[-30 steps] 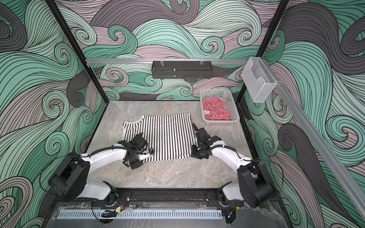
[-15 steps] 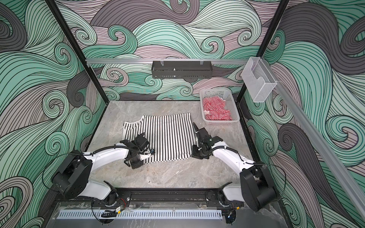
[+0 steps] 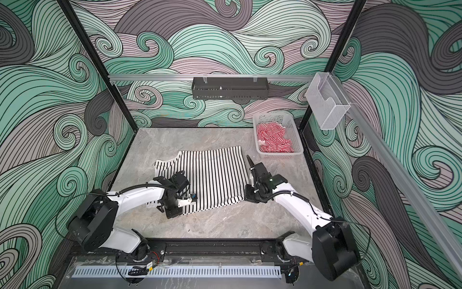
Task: Fold and stack tank tops
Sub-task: Fold the tank top at the center of the table.
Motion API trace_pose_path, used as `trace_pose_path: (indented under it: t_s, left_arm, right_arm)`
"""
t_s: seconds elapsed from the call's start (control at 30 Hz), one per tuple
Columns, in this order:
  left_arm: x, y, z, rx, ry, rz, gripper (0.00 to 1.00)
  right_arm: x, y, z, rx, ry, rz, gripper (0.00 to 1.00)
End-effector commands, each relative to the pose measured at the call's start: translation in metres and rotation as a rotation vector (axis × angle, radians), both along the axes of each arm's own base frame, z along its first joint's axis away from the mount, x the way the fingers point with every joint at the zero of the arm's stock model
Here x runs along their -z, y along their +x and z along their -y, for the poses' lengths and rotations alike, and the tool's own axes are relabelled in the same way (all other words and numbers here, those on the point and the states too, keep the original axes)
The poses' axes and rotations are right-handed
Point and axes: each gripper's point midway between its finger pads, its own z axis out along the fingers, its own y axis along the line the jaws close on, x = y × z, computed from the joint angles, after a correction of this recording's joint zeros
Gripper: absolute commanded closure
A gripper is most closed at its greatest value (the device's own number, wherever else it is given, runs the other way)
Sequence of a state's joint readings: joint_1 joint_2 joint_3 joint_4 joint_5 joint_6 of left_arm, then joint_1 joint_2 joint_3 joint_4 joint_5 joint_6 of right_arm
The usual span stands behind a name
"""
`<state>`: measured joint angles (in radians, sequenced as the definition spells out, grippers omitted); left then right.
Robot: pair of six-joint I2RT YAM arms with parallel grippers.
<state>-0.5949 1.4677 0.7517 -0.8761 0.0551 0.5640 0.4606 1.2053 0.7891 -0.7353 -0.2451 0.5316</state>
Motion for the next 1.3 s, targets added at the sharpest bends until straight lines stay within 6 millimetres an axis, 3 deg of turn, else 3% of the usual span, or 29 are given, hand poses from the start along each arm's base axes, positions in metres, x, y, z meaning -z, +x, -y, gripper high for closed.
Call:
trace_pose_path:
  t_s: [0.0,0.2,0.33,0.53,0.63,1.07,1.27]
  left_arm:
    - [-0.023,-0.028,0.005,0.032,-0.048,-0.121,1.0]
    - [-0.045,-0.008,0.01,0.038,-0.076,-0.012,1.0]
    - [-0.044,0.024,0.001,0.019,-0.005,0.123,1.0]
    - [-0.048,0.055,-0.001,-0.01,0.015,0.207,1.0]
    - [-0.054,0.081,-0.004,-0.047,0.028,0.311,1.0]
    - [-0.039,0.156,-0.02,-0.203,0.127,0.464,1.0]
    - [-0.037,0.175,-0.024,-0.264,0.133,0.497,1.0]
  right_arm:
    - [-0.002,-0.019,0.007,0.006,-0.007,-0.043,1.0]
    - [-0.009,-0.01,0.004,-0.006,-0.01,-0.031,1.0]
    - [-0.011,0.007,0.002,-0.021,-0.046,-0.015,1.0]
    - [-0.01,0.036,0.001,-0.044,-0.083,-0.005,1.0]
    - [-0.002,0.054,0.005,-0.059,-0.136,0.003,1.0]
    - [0.024,0.117,0.006,-0.044,-0.19,0.003,1.0]
    - [0.03,0.132,0.007,-0.028,-0.211,0.012,1.0]
